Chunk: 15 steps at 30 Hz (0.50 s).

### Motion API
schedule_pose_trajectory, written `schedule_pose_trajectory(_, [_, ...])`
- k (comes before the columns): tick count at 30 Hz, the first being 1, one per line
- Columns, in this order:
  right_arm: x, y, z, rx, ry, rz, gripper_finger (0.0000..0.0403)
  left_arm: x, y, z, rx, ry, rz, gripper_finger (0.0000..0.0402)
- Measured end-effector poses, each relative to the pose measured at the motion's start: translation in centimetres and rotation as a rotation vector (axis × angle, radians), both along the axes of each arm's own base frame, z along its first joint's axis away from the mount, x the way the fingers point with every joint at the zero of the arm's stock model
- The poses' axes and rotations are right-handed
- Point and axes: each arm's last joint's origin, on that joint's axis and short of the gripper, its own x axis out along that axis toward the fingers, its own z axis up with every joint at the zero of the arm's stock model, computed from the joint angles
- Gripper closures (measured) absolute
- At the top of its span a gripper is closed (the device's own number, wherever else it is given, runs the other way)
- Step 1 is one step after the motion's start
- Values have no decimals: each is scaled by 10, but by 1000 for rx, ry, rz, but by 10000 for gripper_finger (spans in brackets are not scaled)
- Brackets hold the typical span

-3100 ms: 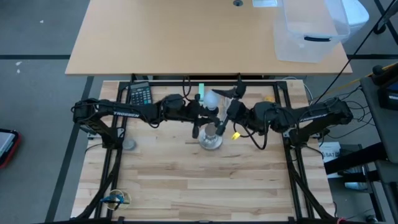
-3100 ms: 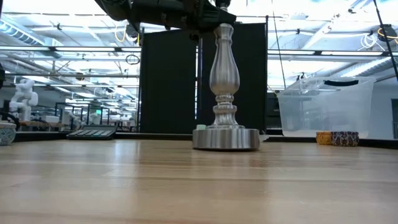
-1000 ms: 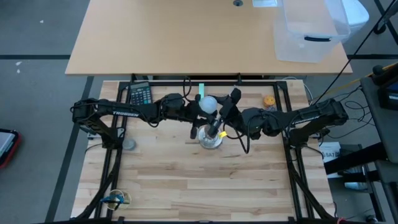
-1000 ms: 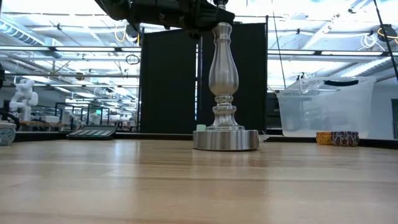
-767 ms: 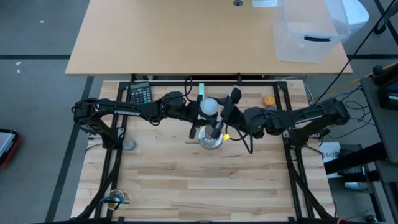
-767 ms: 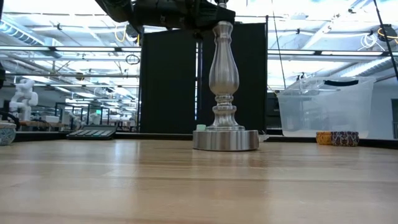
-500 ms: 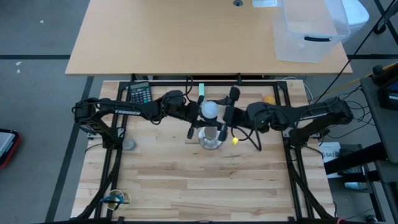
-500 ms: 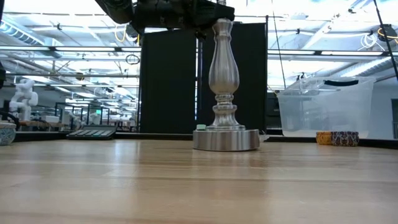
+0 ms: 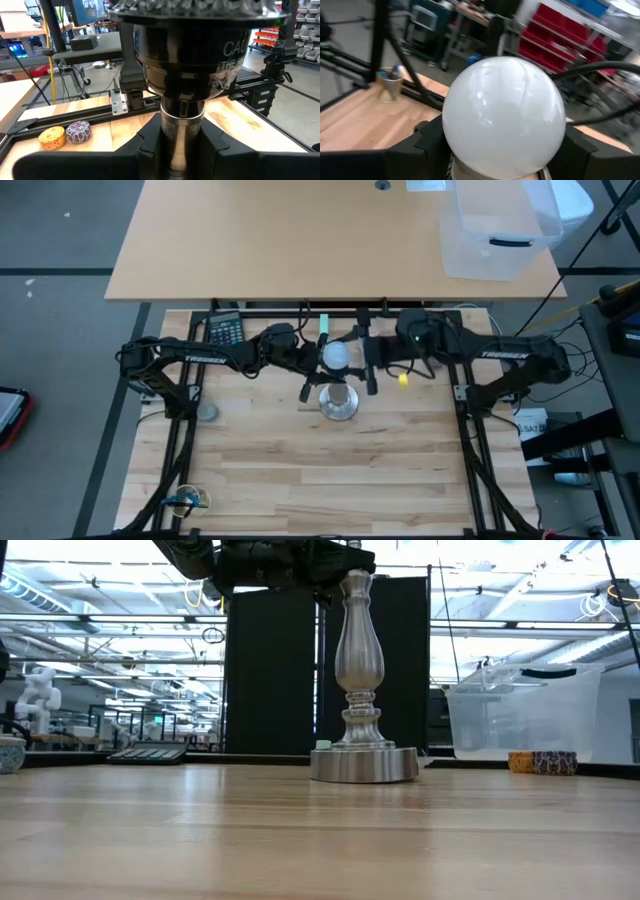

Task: Screw lightbulb
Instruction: Remove the white lightbulb from the desk lamp

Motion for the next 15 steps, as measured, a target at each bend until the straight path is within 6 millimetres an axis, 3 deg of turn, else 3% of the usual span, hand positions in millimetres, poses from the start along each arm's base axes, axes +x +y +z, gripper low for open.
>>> schedule_pose_trajectory(15, [-8, -49, -2, 17, -24, 326, 164, 0, 1, 0, -39, 13, -10, 331])
